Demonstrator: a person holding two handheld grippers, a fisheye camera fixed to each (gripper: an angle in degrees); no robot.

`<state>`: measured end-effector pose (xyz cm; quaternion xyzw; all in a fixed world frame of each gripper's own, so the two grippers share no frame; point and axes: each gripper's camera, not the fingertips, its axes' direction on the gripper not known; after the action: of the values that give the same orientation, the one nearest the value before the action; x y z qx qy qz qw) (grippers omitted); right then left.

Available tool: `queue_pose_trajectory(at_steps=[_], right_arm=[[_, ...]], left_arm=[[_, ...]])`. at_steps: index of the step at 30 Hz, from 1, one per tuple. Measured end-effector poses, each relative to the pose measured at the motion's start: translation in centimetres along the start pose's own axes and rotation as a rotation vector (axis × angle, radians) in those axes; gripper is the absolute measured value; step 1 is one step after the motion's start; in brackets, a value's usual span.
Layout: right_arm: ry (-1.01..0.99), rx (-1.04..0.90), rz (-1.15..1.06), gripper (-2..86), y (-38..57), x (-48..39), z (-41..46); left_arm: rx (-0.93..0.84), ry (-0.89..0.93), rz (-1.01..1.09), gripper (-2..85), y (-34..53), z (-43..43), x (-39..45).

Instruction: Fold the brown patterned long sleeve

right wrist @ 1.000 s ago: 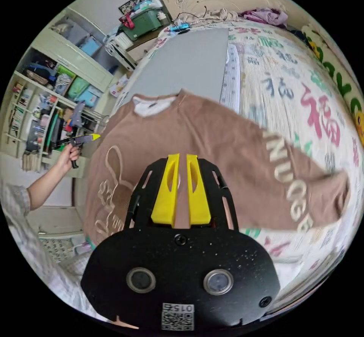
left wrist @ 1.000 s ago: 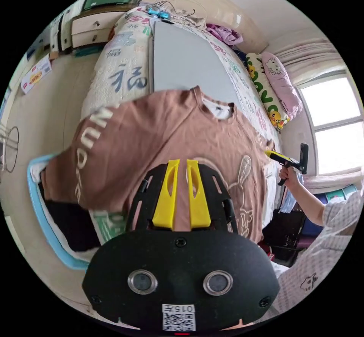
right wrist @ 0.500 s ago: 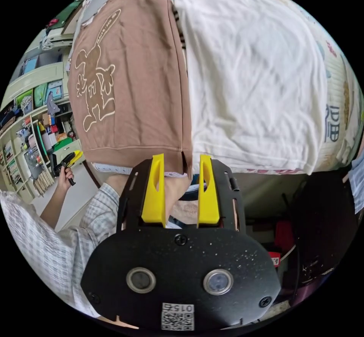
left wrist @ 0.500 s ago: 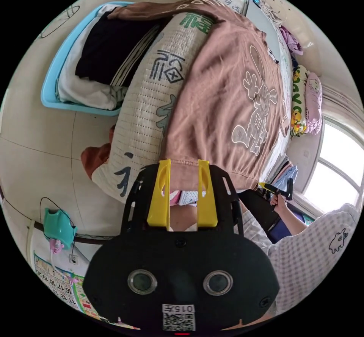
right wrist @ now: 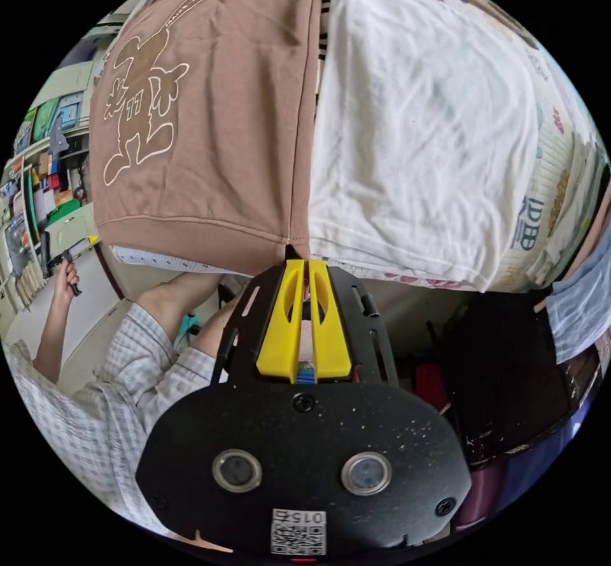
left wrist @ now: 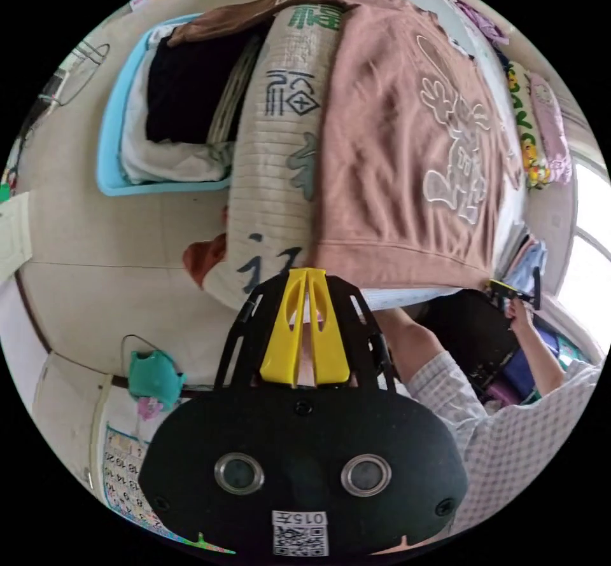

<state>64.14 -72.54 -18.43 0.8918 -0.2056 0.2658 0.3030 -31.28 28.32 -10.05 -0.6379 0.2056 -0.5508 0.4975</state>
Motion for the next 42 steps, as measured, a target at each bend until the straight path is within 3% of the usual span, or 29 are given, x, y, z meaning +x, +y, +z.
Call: queue_pose_trajectory(at_steps=[1, 5, 8, 10, 17, 29, 36, 42], right_arm=[[0.021, 0.005, 0.000, 0.6, 0.1, -0.3, -0.3], [0.013, -0.008, 0.079, 1.5, -1.0, -2.1, -0.5], [-0.010, -0.003, 0.125, 4.0, -1.5, -3.9, -1.3], [-0.064, 0.013, 0.203, 4.9, -1.6, -4.1, -2.6], [-0.025, -0.011, 0.206, 0.9, -1.2, -7.1, -8.7], [0.151, -0.129, 0.199, 0.4, -6.1, -13.7, -13.3], [0.136, 0.015, 0.162, 0.6, -4.4, -15.1, -20.8], [0.048, 0.051, 0.058, 2.7, -3.5, -14.0, -28.9]], left_arm=[[0.005, -0.065, 0.001, -0.8, 0.2, 0.3, -0.5], [0.093, 0.211, -0.023, 0.7, 0.0, 1.7, -2.4], [0.115, 0.294, -0.016, 8.5, -1.1, 3.4, -1.7], [0.088, 0.361, -0.005, 9.2, -2.1, 5.2, -1.2], [0.066, 0.239, 0.023, 1.0, -3.1, 8.2, 0.1], [0.042, 0.102, -0.017, 1.0, -6.3, 14.6, 3.4], [0.141, 0.156, -0.195, 3.1, -6.6, 18.0, 5.1], [-0.062, 0.244, -0.153, 2.6, -9.7, 18.8, 6.3]])
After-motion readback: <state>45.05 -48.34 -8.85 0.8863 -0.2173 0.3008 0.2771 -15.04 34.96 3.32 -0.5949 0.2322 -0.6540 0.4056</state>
